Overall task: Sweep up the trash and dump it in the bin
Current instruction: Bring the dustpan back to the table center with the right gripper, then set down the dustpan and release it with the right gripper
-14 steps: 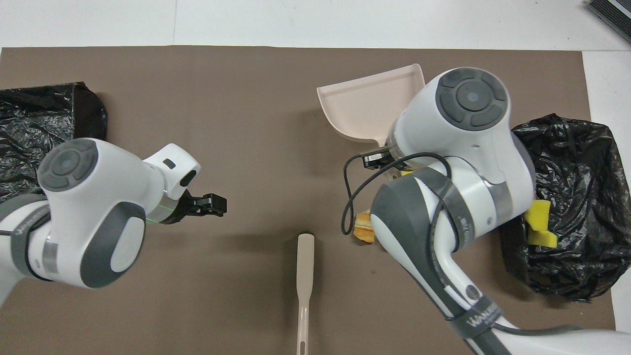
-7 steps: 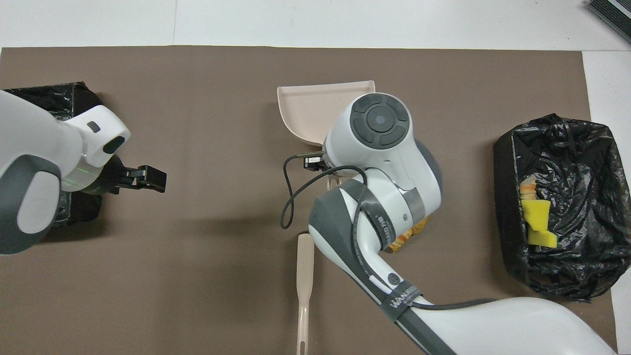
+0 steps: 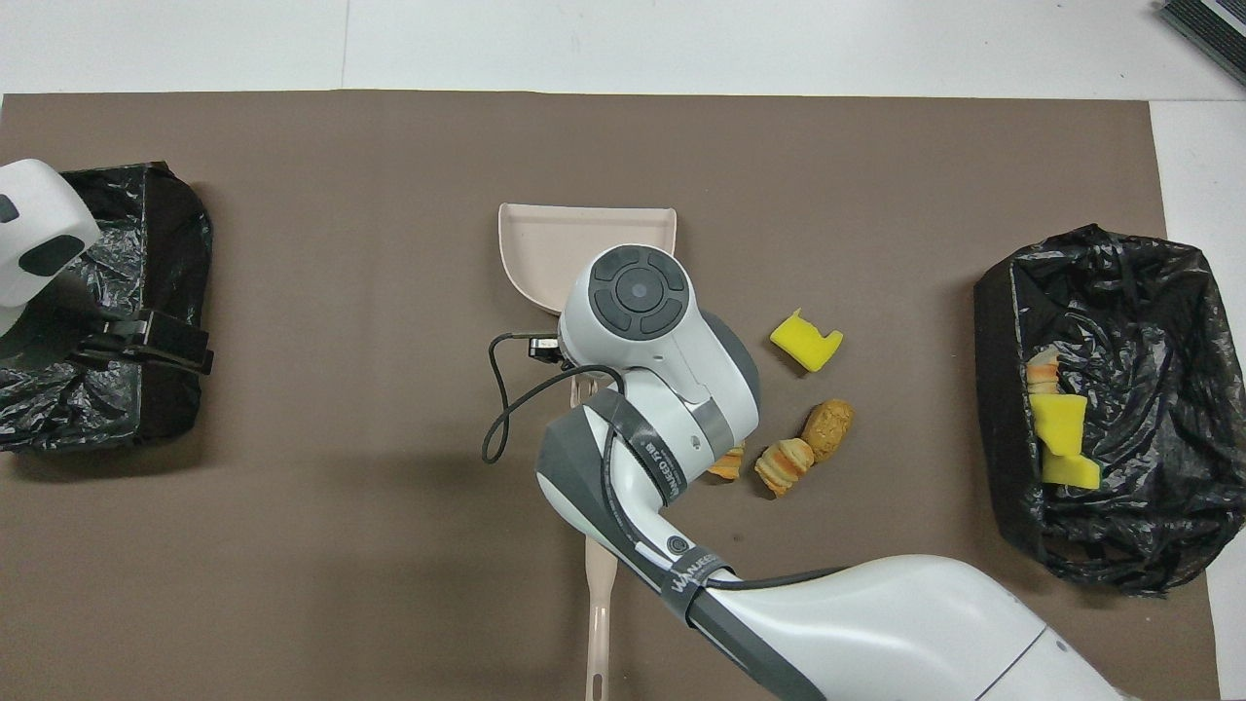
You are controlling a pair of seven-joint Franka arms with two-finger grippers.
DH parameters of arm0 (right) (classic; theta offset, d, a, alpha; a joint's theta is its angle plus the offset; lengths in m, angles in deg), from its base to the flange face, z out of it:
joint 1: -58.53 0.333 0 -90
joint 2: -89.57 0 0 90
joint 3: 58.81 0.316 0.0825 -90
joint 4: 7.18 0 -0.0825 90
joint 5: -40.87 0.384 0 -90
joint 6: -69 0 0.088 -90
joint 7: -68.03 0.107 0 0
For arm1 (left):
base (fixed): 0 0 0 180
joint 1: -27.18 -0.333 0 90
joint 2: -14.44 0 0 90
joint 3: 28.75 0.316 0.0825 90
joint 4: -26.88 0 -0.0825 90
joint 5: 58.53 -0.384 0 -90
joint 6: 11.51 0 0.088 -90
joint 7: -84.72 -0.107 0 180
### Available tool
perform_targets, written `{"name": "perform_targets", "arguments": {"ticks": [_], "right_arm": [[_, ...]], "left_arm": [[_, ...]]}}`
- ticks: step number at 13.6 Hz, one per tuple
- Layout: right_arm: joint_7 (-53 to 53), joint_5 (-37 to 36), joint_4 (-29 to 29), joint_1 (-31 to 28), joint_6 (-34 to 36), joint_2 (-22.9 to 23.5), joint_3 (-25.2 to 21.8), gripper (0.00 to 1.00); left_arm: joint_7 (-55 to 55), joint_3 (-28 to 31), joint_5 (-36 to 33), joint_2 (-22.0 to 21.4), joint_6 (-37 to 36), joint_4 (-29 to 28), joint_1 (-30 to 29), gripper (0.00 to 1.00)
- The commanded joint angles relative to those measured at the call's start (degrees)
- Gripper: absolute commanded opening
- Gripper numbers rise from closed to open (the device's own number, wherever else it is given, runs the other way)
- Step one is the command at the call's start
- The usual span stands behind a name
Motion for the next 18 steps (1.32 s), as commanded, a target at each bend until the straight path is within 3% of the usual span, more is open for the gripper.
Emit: {"name": "perform_targets", "arguments": {"ticks": [1,4,6,8,12,15,18], "right_arm": [[-3.17,-0.95,-1.12,0.12,-1.45,0.64,0.17,1.00],[-3.89,-3.77,-1.03,0.21,-0.40,0.12,-0.01,1.00],[-4.94,-4.83,-0.94,-0.75,2.22,-2.68,0.08,1.00],[-8.70,-4.22,-0.94,-3.20,8.71,-7.24,0.25,1.00],[-10.14,-1.24,0.63,-2.79,22.78,-15.51,0.26,1.00],[-6.81,2.26,8.86,-0.50,25.54,-21.75,0.34,1.00],[-6.09,12.55,26.41,1.43,17.13,-31.67,0.34,1.00]], "left_arm": [[1.00,-0.59,-1.13,1.52,-0.88,2.63,-0.58,1.00],[4.26,-0.68,-1.56,3.63,-0.60,6.49,-0.41,1.00],[4.00,-0.77,-2.79,3.54,0.18,6.68,-0.23,1.00],[4.00,-0.77,-2.53,3.46,1.06,6.59,-0.32,1.00],[3.91,-0.77,-2.80,3.28,1.33,6.33,0.12,1.00],[3.91,-0.77,-2.71,3.19,1.33,6.15,0.21,1.00],[3.91,-0.77,-2.62,3.02,1.33,5.89,0.30,1.00]]}}
